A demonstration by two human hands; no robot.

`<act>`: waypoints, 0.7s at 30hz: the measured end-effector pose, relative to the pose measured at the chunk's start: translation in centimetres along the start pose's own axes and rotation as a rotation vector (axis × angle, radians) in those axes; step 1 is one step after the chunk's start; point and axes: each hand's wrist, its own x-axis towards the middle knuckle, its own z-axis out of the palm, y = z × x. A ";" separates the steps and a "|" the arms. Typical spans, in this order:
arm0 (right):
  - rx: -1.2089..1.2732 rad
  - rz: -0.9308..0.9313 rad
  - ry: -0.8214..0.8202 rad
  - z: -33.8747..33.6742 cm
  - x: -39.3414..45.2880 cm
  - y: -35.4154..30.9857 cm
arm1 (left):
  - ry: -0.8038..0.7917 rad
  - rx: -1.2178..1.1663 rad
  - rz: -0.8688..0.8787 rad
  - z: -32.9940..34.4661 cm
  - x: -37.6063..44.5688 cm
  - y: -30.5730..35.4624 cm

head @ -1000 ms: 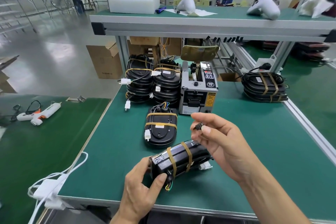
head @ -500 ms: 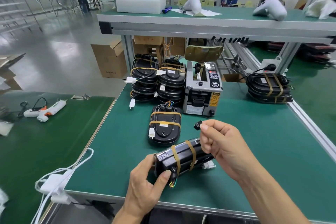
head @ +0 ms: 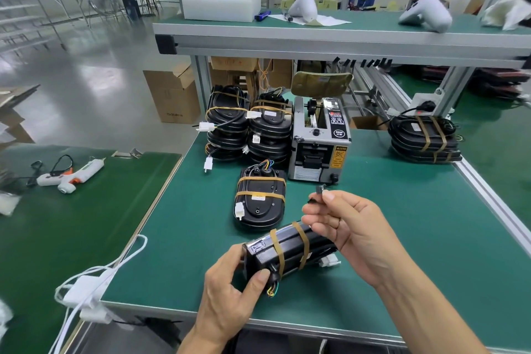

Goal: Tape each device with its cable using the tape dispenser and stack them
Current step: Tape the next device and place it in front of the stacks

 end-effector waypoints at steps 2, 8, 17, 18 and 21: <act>-0.009 -0.009 -0.001 -0.1 -0.1 0.0 | 0.001 0.000 -0.002 0.0 0.0 0.0; -0.268 -0.183 0.111 -0.3 -0.3 0.2 | 0.002 -0.003 -0.010 0.0 0.0 0.0; -0.691 -0.326 0.274 -2.0 -0.8 0.9 | 0.008 -0.003 -0.013 -0.1 0.0 0.3; -0.772 -0.361 0.312 -2.2 -0.9 0.9 | 0.009 -0.001 -0.013 -0.1 0.0 0.4; -1.062 -0.543 0.359 -3.2 -1.7 0.7 | 0.012 0.001 -0.019 0.0 0.0 0.5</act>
